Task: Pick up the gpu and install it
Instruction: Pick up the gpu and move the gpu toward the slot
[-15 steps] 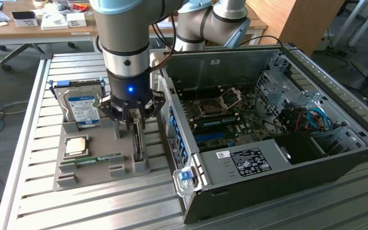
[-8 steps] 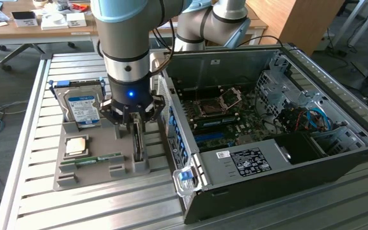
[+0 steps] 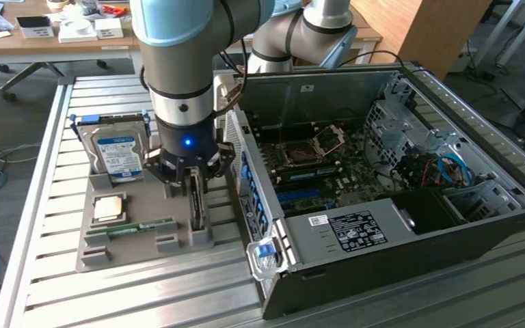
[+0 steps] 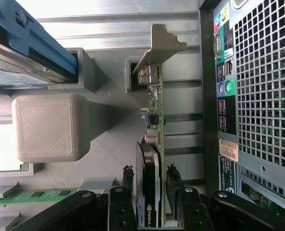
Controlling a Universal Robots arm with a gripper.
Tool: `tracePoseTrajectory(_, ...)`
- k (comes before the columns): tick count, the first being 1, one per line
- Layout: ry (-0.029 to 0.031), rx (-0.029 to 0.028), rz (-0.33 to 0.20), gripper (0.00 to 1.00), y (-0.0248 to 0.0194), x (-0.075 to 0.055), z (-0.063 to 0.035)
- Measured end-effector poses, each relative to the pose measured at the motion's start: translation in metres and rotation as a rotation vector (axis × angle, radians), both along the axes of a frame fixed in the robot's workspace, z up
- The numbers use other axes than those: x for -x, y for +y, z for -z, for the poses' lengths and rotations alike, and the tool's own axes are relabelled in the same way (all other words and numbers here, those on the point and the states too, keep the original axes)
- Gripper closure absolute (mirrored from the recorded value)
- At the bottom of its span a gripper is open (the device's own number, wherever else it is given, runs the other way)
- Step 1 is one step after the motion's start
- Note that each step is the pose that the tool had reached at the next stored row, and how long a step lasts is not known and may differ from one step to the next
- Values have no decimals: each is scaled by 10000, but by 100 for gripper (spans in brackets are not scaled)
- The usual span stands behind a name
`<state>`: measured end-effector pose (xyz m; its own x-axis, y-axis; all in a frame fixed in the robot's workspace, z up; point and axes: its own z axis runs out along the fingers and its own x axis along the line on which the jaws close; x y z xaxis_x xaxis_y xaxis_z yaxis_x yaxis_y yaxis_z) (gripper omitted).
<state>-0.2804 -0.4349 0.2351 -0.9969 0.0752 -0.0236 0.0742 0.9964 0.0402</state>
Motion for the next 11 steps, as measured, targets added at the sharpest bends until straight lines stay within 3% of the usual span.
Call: tracePoseTrajectory(11, 0, 7, 0, 59, 0, 6, 54)
